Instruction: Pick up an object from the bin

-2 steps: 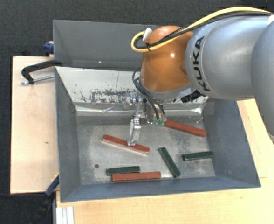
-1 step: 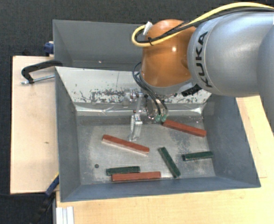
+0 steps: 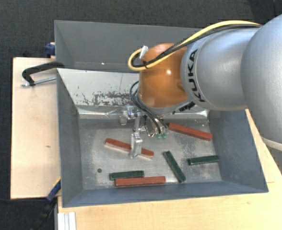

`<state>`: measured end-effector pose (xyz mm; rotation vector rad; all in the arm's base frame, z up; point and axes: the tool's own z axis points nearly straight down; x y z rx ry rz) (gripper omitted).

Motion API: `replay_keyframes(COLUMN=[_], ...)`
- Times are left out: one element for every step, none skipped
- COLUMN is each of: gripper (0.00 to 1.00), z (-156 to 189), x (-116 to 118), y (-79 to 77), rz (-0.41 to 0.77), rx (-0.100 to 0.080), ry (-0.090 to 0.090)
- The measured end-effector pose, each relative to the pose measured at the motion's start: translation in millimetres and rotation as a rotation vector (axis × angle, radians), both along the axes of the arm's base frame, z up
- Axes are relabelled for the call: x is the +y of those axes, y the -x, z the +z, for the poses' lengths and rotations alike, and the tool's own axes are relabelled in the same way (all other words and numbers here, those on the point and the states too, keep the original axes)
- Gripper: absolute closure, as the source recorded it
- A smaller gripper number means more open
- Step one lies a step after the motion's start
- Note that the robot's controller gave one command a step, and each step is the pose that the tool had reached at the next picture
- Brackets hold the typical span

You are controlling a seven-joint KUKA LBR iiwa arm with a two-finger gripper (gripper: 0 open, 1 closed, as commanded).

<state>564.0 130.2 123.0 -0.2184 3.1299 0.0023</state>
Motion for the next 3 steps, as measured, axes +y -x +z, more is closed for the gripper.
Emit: replay_keyframes(gripper=[1.0, 1.0, 1.0], z=[-52, -52, 155], x=[5, 5, 4], y=[21.0, 20.9, 44.5], rz=[-0.025, -0.025, 0.001], rx=[0.003, 0.003, -0.001], ry=[0.0, 0.0, 0.0])
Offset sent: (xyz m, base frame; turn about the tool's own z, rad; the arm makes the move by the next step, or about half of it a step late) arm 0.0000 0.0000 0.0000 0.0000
